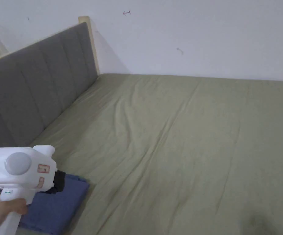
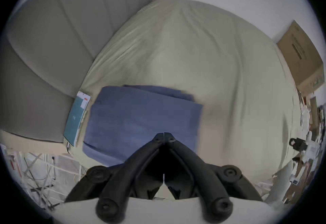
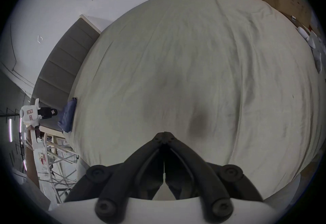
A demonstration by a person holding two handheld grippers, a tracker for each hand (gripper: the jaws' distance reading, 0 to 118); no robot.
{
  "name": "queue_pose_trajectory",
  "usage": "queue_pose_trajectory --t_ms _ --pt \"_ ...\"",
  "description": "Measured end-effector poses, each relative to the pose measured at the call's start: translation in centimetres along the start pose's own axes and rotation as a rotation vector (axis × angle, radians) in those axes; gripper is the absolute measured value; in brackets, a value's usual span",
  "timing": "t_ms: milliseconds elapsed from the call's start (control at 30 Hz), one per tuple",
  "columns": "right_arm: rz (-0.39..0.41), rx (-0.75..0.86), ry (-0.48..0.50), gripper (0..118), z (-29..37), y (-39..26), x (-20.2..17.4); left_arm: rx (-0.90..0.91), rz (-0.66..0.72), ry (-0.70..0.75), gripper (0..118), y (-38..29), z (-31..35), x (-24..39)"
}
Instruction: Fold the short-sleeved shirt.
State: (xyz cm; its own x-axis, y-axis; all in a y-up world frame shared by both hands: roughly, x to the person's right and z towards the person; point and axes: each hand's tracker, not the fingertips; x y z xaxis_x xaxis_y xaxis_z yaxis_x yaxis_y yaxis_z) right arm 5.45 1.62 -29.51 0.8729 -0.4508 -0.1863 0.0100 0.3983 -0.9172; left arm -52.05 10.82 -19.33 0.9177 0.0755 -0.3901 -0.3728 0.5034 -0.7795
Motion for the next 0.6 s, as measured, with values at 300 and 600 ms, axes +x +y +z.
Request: queue_pose_trajectory --t_ms 300,600 --pt "0.093 0.168 0.006 0 4.9 -0.5 -0.9 0.228 -0.167 0.055 0 -5.5 5.8 15.6" --pt "0.359 0.647 -0.234 0 12.6 0.0 -6.5 0.597 -0.15 -0.008 0 -8.2 12.6 25.1"
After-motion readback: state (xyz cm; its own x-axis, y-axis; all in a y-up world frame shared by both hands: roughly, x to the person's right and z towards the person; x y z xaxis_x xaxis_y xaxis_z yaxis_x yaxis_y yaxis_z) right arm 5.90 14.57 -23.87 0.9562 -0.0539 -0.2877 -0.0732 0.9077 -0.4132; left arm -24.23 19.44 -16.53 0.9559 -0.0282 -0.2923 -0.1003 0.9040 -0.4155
